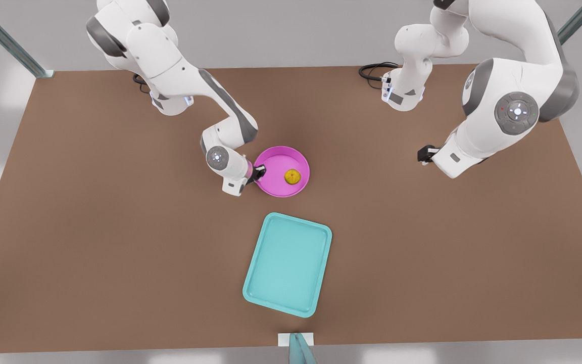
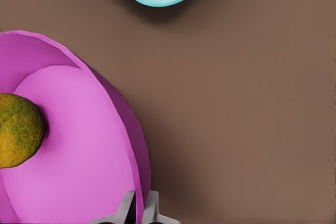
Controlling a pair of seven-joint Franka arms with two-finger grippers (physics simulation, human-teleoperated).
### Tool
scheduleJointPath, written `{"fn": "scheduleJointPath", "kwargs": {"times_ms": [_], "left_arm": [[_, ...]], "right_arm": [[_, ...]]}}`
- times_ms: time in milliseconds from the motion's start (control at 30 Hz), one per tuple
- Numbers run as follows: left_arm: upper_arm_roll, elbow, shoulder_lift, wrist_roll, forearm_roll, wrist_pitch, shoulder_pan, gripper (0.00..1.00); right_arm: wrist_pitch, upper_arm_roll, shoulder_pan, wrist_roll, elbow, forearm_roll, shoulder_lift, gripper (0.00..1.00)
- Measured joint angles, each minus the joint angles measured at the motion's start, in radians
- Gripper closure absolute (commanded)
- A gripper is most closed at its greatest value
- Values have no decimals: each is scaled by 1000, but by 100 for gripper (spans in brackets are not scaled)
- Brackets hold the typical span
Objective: Place the orange on the plate with the left arm and the plate on the tray with the right arm
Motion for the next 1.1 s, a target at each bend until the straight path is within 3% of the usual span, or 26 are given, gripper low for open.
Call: {"fn": "scheduleJointPath", "kwargs": {"times_ms": [300,833,1100], "left_arm": [[0,2,-1,-8,3,-1,0,0],[-1,2,8,-14,1,-1,-1,0],[10,68,59,-12,5,1,5,0]], "right_arm": [[-47,-7,-26,-8,163,46,29,79],[-69,-91,-72,9,669,78,353,79],[-61,-109,-69,11,795,75,469,79]]}}
